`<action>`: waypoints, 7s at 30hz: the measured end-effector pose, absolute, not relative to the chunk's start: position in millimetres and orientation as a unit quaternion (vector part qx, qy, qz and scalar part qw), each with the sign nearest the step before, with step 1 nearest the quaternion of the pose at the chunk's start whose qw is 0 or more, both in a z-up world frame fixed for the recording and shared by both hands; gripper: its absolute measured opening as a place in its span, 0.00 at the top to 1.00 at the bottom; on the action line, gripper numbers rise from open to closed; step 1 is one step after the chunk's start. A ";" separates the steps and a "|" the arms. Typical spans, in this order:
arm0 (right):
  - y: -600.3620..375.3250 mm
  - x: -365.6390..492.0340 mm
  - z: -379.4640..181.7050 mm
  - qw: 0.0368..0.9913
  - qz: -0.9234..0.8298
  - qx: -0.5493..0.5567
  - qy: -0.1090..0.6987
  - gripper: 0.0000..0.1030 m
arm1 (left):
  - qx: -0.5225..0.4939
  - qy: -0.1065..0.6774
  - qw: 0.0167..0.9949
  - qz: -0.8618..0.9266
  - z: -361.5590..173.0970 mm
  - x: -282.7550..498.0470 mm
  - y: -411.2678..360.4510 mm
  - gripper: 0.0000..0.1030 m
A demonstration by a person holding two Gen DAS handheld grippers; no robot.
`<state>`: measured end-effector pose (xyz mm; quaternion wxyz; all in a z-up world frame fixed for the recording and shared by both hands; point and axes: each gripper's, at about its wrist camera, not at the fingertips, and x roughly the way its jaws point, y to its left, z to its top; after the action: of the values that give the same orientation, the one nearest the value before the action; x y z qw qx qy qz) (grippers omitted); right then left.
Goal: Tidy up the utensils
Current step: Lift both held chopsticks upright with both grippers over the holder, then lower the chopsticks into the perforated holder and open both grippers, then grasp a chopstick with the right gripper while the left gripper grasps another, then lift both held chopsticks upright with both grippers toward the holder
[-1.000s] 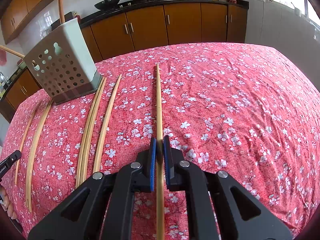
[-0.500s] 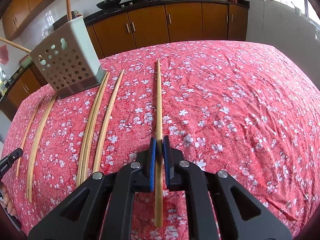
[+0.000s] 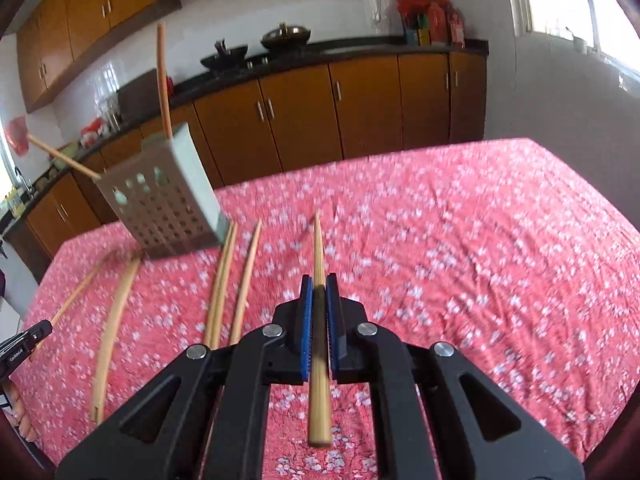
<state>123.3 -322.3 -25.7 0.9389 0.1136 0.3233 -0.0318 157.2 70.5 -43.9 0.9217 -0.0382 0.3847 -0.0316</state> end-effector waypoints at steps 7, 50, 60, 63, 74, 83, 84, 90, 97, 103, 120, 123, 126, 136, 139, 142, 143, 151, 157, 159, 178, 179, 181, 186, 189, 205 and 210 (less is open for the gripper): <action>-324.9 116.7 5.3 0.955 -0.022 0.119 0.270 0.93 | -0.052 0.316 0.947 -0.021 11.5 153.5 71.7 0.93; -253.1 197.7 133.7 0.984 0.073 0.107 0.121 0.93 | -0.125 0.085 0.986 -0.066 180.0 227.1 -7.8 0.93; -247.6 213.5 112.7 0.978 0.073 0.103 0.165 0.88 | -0.106 0.143 0.982 -0.066 139.8 256.0 -17.5 0.88; -253.3 207.5 116.9 0.980 0.069 0.108 0.152 0.66 | -0.104 0.139 0.983 -0.061 141.2 250.0 -13.0 0.86; -299.6 148.5 94.3 0.977 0.018 0.128 0.167 0.66 | -0.093 0.176 0.980 -0.014 117.5 185.0 39.3 0.76; -288.5 152.7 -44.5 0.917 0.042 0.136 0.373 0.80 | -0.061 0.337 0.939 -0.026 -10.2 169.7 58.1 0.76; -283.4 152.7 -52.8 0.913 0.047 0.134 0.382 0.80 | -0.061 0.346 0.936 -0.031 -19.8 167.4 58.0 0.76; -259.3 160.1 -79.1 0.899 0.055 0.111 0.420 0.80 | -0.076 0.390 0.916 -0.065 -57.5 159.9 49.5 0.76; -268.4 162.5 -95.3 0.894 0.025 0.091 0.438 0.93 | -0.070 0.411 0.904 -0.091 -66.6 165.2 28.2 0.76; -302.5 166.1 -96.1 0.891 -0.026 0.126 0.434 0.93 | -0.055 0.427 0.895 -0.114 -76.4 170.0 7.8 0.81; -282.2 160.4 -96.2 0.898 0.006 0.081 0.433 0.93 | 0.020 0.436 0.897 -0.071 -93.3 173.3 -8.6 0.87; -280.1 159.3 -96.3 0.897 0.013 0.081 0.434 0.93 | 0.015 0.435 0.898 -0.061 -93.2 174.3 -1.4 0.92; -279.7 161.7 -95.9 0.898 0.014 0.072 0.434 0.93 | -0.006 0.437 0.899 -0.029 -93.3 183.9 20.2 0.92; -304.7 178.9 -99.9 0.903 -0.023 0.084 0.421 0.93 | -0.052 0.431 0.901 -0.016 -93.8 197.7 60.0 0.91; -303.7 178.5 -100.5 0.903 -0.023 0.085 0.421 0.92 | -0.055 0.431 0.901 -0.017 -93.0 195.9 63.1 0.91; -303.2 178.3 -100.8 0.903 -0.023 0.086 0.421 0.92 | -0.062 0.430 0.900 -0.020 -92.5 193.9 65.5 0.91; -303.0 178.2 -100.9 0.903 -0.023 0.086 0.421 0.92 | -0.065 0.430 0.900 -0.022 -92.5 193.6 66.5 0.91; -303.0 174.3 -100.9 0.903 -0.023 0.085 0.420 0.92 | -0.058 0.431 0.901 -0.016 -94.1 194.7 62.2 0.91; -303.8 171.6 -101.4 0.903 -0.020 0.091 0.419 0.92 | -0.060 0.431 0.900 -0.018 -95.2 197.3 61.1 0.91; -303.5 171.4 -101.2 0.903 -0.020 0.092 0.419 0.92 | -0.061 0.431 0.900 -0.018 -95.3 197.6 61.2 0.91; -297.4 153.9 -99.4 0.903 -0.021 0.085 0.421 0.92 | -0.027 0.433 0.901 -0.019 -92.4 183.3 54.6 0.91; -298.3 152.5 -99.2 0.902 -0.021 0.088 0.421 0.92 | -0.026 0.433 0.901 -0.019 -92.4 180.7 54.2 0.91; -299.7 151.6 -98.7 0.902 -0.021 0.093 0.421 0.92 | -0.022 0.433 0.901 -0.017 -92.5 177.3 53.2 0.91; -301.7 150.3 -97.5 0.902 -0.018 0.097 0.420 0.92 | -0.015 0.433 0.901 -0.014 -92.3 175.7 50.4 0.92; -303.8 148.0 -91.2 0.903 -0.018 0.100 0.418 0.93 | -0.004 0.435 0.901 -0.014 -91.7 177.0 48.8 0.92; -317.6 123.0 21.9 0.961 -0.023 0.103 0.254 0.93 | -0.057 0.277 0.959 -0.022 33.6 156.5 69.5 0.92; -318.7 124.0 24.3 0.963 -0.024 0.108 0.247 0.93 | -0.065 0.254 0.965 -0.020 54.6 156.4 71.3 0.92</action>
<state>124.0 -318.7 24.3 0.9627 0.1078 0.2469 -0.0244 156.4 71.3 54.6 0.9648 -0.0651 0.2541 -0.0201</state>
